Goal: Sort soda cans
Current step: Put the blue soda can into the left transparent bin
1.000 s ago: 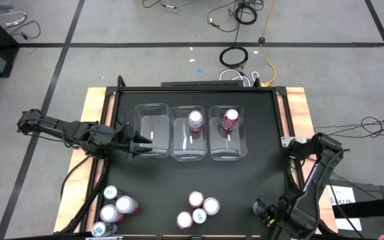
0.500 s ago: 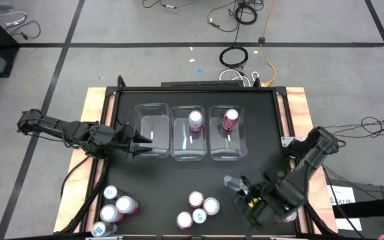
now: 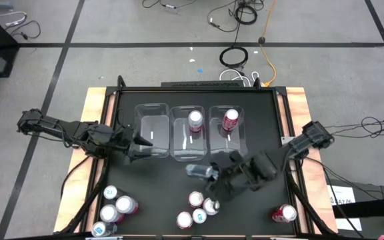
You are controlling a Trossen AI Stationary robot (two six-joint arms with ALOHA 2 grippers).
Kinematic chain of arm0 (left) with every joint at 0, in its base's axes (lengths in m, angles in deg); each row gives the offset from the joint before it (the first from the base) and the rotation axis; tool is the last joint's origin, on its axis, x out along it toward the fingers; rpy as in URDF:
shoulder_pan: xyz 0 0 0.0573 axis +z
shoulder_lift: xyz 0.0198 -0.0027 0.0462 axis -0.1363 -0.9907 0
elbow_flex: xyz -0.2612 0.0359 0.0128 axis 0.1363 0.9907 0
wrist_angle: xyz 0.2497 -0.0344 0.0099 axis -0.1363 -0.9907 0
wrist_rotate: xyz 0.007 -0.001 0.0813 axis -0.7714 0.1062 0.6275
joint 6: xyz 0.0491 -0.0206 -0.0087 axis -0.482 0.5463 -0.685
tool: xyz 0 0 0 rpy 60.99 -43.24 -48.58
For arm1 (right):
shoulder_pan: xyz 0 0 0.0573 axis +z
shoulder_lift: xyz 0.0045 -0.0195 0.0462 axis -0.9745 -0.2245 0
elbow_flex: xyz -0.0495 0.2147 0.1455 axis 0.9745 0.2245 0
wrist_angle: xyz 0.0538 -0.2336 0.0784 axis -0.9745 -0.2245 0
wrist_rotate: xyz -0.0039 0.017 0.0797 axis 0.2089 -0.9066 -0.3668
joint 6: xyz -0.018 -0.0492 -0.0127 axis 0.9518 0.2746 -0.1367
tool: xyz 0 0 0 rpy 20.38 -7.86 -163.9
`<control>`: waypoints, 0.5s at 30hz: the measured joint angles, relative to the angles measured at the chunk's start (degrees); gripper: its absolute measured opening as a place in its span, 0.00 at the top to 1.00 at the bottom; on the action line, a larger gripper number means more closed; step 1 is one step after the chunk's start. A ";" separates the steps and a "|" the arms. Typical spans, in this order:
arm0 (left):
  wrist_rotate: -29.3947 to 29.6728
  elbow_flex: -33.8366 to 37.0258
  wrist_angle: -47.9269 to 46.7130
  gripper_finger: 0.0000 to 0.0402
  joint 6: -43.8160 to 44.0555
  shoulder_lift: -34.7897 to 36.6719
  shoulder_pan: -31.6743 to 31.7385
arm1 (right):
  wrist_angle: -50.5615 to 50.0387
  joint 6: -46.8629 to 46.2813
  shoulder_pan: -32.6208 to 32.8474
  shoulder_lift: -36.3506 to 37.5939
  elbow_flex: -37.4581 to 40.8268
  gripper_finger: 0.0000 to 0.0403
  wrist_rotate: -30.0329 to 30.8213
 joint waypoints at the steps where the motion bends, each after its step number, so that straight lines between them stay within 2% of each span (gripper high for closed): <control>1: 0.23 0.00 -0.09 0.42 -0.24 -0.02 0.00 | 1.58 2.01 -0.94 0.00 0.00 0.42 0.03; 4: 3.04 0.00 0.47 0.32 0.04 -0.01 0.00 | 6.14 7.37 -3.62 0.00 0.00 0.42 -0.01; 7: 3.37 0.00 1.33 0.26 0.01 -0.01 0.00 | 10.23 11.91 -6.22 -0.17 0.00 0.42 -0.09; 12: 3.37 0.00 1.31 0.23 0.11 0.00 0.00 | 15.05 17.65 -9.88 -1.49 0.00 0.42 -0.61; 15: 3.35 0.00 1.29 0.23 1.98 -0.01 0.00 | 17.06 19.95 -11.93 -2.48 0.00 0.42 -3.54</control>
